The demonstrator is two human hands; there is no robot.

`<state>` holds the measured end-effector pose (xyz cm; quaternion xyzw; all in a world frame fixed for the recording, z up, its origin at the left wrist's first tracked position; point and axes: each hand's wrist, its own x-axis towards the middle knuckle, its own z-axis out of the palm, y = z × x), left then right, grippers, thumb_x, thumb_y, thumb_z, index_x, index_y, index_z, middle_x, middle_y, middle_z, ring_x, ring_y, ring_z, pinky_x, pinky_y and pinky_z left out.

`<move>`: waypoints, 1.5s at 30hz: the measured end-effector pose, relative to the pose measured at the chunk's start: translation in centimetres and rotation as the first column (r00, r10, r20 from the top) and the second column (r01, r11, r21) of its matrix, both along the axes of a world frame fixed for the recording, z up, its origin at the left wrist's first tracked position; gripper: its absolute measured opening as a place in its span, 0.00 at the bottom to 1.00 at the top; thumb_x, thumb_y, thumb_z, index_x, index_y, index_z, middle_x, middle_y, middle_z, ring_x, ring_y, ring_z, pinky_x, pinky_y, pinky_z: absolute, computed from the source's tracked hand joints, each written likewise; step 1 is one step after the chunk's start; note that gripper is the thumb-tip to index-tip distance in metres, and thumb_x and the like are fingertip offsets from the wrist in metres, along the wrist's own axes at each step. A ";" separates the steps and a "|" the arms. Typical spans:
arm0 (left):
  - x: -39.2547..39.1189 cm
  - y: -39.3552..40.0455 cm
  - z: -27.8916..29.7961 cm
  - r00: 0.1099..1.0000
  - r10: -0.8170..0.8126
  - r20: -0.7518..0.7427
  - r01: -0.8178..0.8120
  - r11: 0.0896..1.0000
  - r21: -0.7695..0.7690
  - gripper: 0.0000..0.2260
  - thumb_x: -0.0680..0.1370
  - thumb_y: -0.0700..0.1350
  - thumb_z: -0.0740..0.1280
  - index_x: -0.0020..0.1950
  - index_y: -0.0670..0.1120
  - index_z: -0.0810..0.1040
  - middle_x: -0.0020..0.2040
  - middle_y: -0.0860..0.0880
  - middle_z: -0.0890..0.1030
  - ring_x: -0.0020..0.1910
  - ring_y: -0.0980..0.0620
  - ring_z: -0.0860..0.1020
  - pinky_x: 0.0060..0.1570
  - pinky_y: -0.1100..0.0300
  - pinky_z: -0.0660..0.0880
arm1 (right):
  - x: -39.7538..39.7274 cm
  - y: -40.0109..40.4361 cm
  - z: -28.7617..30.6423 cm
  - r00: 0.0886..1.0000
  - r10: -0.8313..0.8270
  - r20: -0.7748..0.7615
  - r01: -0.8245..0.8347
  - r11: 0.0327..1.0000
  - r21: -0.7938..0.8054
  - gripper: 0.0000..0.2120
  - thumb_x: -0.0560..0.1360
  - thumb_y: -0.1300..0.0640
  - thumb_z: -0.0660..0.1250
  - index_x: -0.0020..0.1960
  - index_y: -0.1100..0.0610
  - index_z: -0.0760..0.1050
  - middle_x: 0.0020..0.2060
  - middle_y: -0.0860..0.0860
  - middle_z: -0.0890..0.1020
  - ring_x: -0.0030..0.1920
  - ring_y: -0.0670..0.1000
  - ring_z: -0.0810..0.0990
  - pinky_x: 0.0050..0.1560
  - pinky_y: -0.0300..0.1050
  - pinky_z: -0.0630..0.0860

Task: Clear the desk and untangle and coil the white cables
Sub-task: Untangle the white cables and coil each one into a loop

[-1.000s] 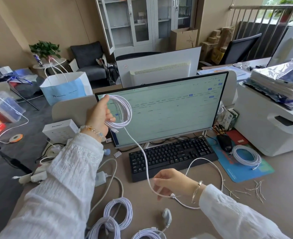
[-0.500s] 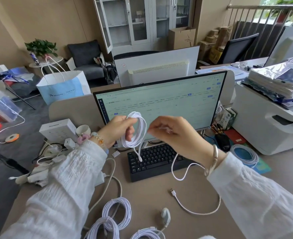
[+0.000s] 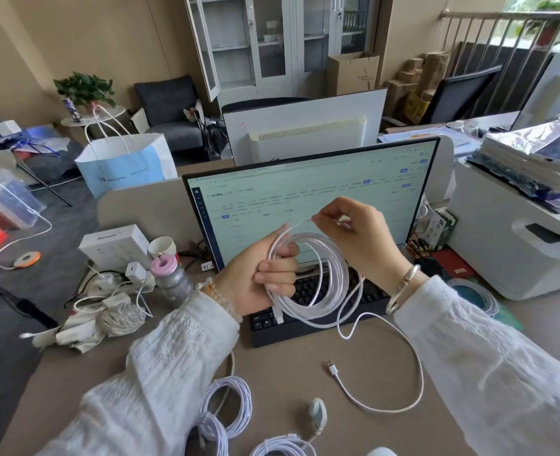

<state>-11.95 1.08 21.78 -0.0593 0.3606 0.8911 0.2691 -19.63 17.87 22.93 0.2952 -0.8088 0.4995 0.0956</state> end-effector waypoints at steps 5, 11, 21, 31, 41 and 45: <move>-0.3 -0.8 -0.1 0.999 -0.046 -0.020 0.047 0.998 0.051 0.21 0.81 0.59 0.56 0.36 0.45 0.70 0.19 0.55 0.60 0.17 0.59 0.55 0.18 0.66 0.58 | -0.6 0.7 -0.8 0.967 0.097 0.234 -0.106 0.994 0.025 0.09 0.78 0.54 0.66 0.46 0.59 0.77 0.37 0.46 0.80 0.29 0.37 0.74 0.32 0.29 0.68; -0.4 -0.1 -0.4 0.987 -0.157 0.033 0.154 0.986 0.070 0.20 0.80 0.56 0.57 0.34 0.45 0.68 0.20 0.55 0.58 0.16 0.58 0.56 0.18 0.65 0.58 | 0.1 0.5 -1.0 0.816 0.264 0.515 -0.103 0.941 -0.321 0.11 0.82 0.57 0.59 0.50 0.66 0.71 0.41 0.50 0.85 0.34 0.50 0.84 0.33 0.43 0.79; -0.3 0.7 -0.4 0.988 -0.149 0.031 0.147 0.987 0.067 0.20 0.80 0.56 0.58 0.34 0.45 0.68 0.18 0.53 0.65 0.16 0.58 0.56 0.17 0.66 0.61 | -0.4 0.6 -1.5 0.823 0.197 0.534 0.104 0.870 -0.481 0.09 0.83 0.55 0.55 0.45 0.56 0.66 0.42 0.51 0.84 0.32 0.53 0.83 0.28 0.43 0.76; 0.1 0.2 -0.2 0.996 -0.086 0.009 0.086 0.996 -0.024 0.21 0.80 0.56 0.57 0.31 0.47 0.66 0.17 0.55 0.63 0.13 0.60 0.61 0.17 0.67 0.55 | -1.1 3.0 -1.5 0.707 0.333 0.624 -0.206 0.941 -0.269 0.19 0.76 0.43 0.62 0.57 0.58 0.75 0.51 0.53 0.84 0.43 0.55 0.83 0.43 0.50 0.80; -0.8 -2.9 4.0 0.970 0.193 -0.145 -0.197 0.980 -0.016 0.20 0.82 0.54 0.54 0.33 0.47 0.69 0.22 0.56 0.55 0.19 0.59 0.52 0.17 0.67 0.56 | -0.3 3.3 -5.8 0.696 0.337 0.634 -0.293 0.939 -0.178 0.14 0.76 0.47 0.65 0.48 0.59 0.80 0.29 0.52 0.75 0.28 0.50 0.72 0.31 0.41 0.72; -1.6 -4.9 6.1 0.858 0.449 -0.248 -0.460 0.888 0.016 0.18 0.82 0.54 0.55 0.34 0.48 0.67 0.21 0.56 0.59 0.19 0.59 0.55 0.21 0.67 0.55 | 1.5 2.7 -9.0 0.611 0.311 0.728 -0.337 0.934 -0.116 0.07 0.75 0.61 0.69 0.50 0.65 0.76 0.34 0.55 0.80 0.35 0.53 0.80 0.44 0.49 0.82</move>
